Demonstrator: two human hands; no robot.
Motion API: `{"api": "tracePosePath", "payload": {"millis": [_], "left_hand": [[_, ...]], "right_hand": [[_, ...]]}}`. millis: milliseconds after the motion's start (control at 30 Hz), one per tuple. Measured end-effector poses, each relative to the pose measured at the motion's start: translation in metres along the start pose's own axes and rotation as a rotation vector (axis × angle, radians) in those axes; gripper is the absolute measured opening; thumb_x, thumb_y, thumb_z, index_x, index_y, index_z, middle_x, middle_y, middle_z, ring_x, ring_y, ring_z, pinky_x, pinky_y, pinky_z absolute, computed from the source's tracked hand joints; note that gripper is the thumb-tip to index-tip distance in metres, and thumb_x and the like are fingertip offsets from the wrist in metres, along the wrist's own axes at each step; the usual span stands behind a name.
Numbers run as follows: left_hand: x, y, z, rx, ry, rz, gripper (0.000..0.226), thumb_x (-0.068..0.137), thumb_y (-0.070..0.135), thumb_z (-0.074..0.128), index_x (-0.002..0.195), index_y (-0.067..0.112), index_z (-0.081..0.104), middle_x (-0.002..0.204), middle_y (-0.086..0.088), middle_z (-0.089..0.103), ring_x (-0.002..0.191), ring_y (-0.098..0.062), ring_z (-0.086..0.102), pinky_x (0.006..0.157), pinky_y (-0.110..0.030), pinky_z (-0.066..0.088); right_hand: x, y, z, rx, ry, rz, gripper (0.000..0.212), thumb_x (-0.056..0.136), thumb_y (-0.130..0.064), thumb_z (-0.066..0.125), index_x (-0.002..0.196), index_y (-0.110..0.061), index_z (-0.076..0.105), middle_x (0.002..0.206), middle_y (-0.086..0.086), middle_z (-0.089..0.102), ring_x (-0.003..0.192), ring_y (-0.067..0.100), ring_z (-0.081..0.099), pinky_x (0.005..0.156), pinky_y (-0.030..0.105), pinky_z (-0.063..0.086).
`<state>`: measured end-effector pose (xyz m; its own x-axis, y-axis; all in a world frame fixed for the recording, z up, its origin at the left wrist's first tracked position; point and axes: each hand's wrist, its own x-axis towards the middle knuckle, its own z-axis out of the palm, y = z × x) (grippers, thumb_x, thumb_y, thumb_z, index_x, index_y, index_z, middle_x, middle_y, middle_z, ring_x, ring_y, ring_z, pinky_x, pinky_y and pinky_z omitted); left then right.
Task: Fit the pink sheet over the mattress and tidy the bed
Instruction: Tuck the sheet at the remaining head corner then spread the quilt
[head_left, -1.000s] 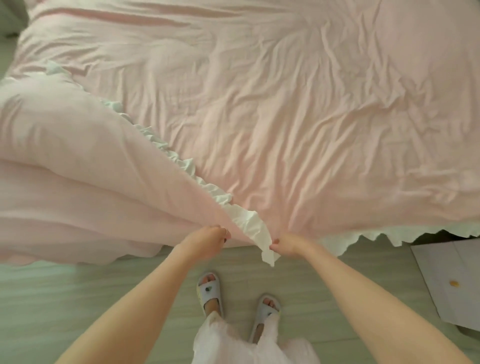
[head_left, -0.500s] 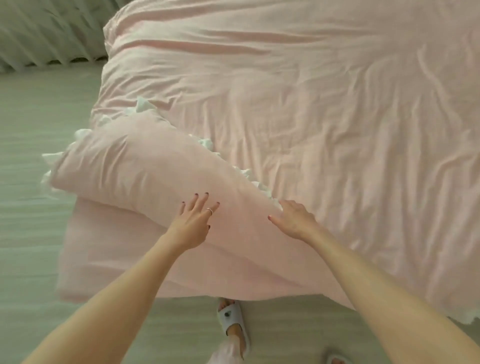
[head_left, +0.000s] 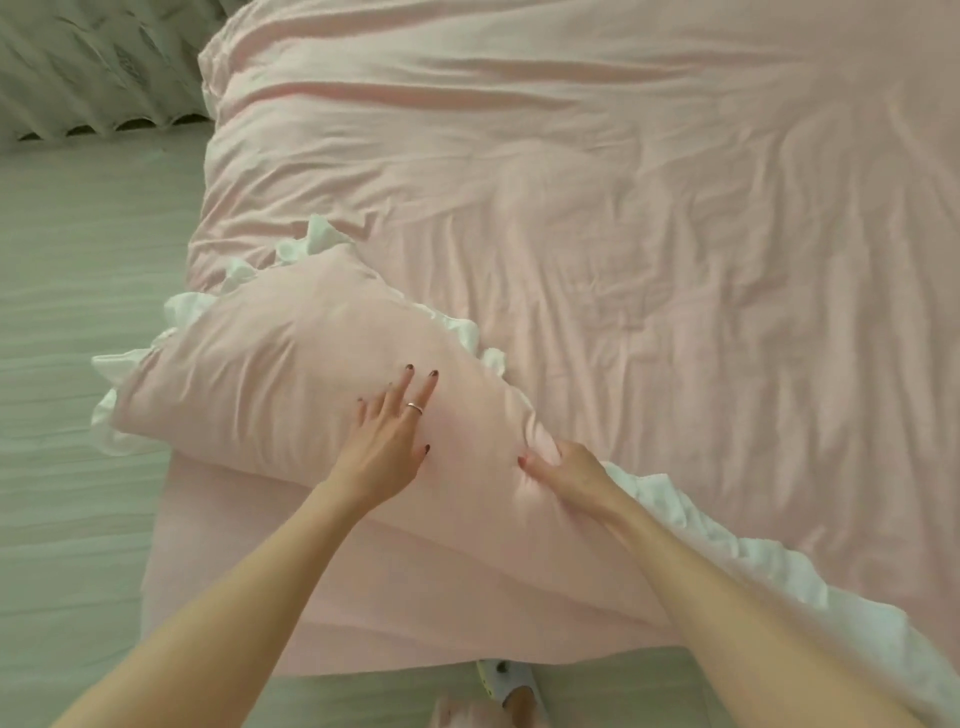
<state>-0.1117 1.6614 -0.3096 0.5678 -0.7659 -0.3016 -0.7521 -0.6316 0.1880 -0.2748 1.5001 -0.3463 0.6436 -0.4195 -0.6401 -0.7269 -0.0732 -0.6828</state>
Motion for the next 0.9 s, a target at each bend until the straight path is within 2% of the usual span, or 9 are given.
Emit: {"api": "tracePosePath", "payload": {"millis": [100,167,267,367,400,467,600,733,900], "left_hand": [[0.012,0.014,-0.024,0.266,-0.123,0.189,0.108,0.082,0.037,0.066,0.141,0.035,-0.024,0.156,-0.001,-0.023,0.145,-0.028,-0.015,0.116,-0.057,-0.003],[0.012,0.025,-0.029,0.566,-0.232,0.376,0.11,0.073,0.044,0.072,0.147,0.033,-0.01,0.156,-0.001,-0.023,0.144,-0.029,-0.02,0.114,-0.059,-0.008],[-0.012,0.038,-0.018,0.874,-0.399,0.574,0.097,0.069,0.049,0.073,0.147,0.027,0.021,0.159,0.0,0.006,0.146,-0.026,-0.015,0.107,-0.059,-0.02],[-0.054,0.036,-0.009,0.902,-0.452,0.577,0.088,0.073,0.048,0.069,0.144,0.018,0.027,0.14,0.001,0.045,0.145,-0.022,0.016,0.103,-0.056,-0.024],[-0.073,0.032,-0.009,0.905,-0.453,0.561,0.086,0.074,0.046,0.068,0.143,0.016,0.027,0.134,0.0,0.049,0.139,-0.023,0.03,0.106,-0.057,-0.021],[-0.1,0.02,-0.008,0.853,-0.396,0.499,0.078,0.079,0.035,0.063,0.144,0.014,0.024,0.127,-0.003,0.05,0.127,-0.026,0.042,0.112,-0.062,-0.009],[-0.159,0.003,0.0,0.817,-0.332,0.425,0.061,0.083,0.018,0.054,0.14,0.013,0.033,0.125,-0.006,0.049,0.124,-0.028,0.042,0.112,-0.066,-0.002],[-0.2,-0.012,0.024,0.834,-0.298,0.458,0.037,0.086,0.023,0.05,0.122,0.014,0.053,0.116,-0.003,0.059,0.116,-0.025,0.051,0.117,-0.055,-0.004],[-0.244,-0.03,0.061,0.677,-0.309,0.295,0.029,0.089,0.017,0.052,0.118,0.013,0.052,0.117,-0.005,0.059,0.111,-0.027,0.054,0.093,-0.044,0.044]], "right_hand": [[-0.043,0.003,0.002,-0.029,-0.104,-0.086,0.019,0.09,-0.022,0.055,0.096,-0.006,0.064,0.089,0.002,0.067,0.082,0.017,0.064,0.074,0.021,0.047],[-0.07,0.003,0.009,-0.076,-0.187,-0.092,0.02,0.09,-0.02,0.056,0.082,-0.001,0.058,0.068,-0.004,0.052,0.062,0.007,0.049,0.057,0.013,0.036],[-0.106,0.015,0.03,-0.154,-0.244,-0.13,0.021,0.085,-0.018,0.057,0.077,0.001,0.054,0.076,0.0,0.047,0.07,0.011,0.045,0.066,0.025,0.035],[-0.133,0.027,0.056,-0.188,-0.228,-0.148,0.013,0.079,-0.016,0.059,0.067,-0.018,0.055,0.077,-0.001,0.05,0.075,0.016,0.05,0.072,0.034,0.039],[-0.145,0.028,0.065,-0.202,-0.211,-0.151,0.003,0.078,-0.017,0.059,0.077,-0.02,0.059,0.081,-0.001,0.056,0.082,0.019,0.056,0.076,0.036,0.042],[-0.16,0.029,0.078,-0.246,-0.154,-0.122,0.029,0.081,-0.02,0.059,0.109,-0.019,0.057,0.103,0.001,0.063,0.103,0.026,0.057,0.087,0.037,0.043],[-0.191,0.033,0.105,-0.435,-0.076,-0.056,0.058,0.088,-0.027,0.054,0.141,-0.023,0.031,0.134,0.007,0.054,0.121,0.03,0.05,0.094,0.036,0.039],[-0.209,0.043,0.129,-0.569,-0.037,-0.103,0.028,0.086,-0.019,0.049,0.112,-0.019,0.06,0.112,0.007,0.064,0.107,0.029,0.057,0.085,0.038,0.042],[-0.217,0.055,0.157,-0.607,0.077,-0.105,0.014,0.082,-0.012,0.051,0.081,-0.022,0.061,0.092,0.006,0.065,0.097,0.031,0.06,0.078,0.035,0.041]]}}
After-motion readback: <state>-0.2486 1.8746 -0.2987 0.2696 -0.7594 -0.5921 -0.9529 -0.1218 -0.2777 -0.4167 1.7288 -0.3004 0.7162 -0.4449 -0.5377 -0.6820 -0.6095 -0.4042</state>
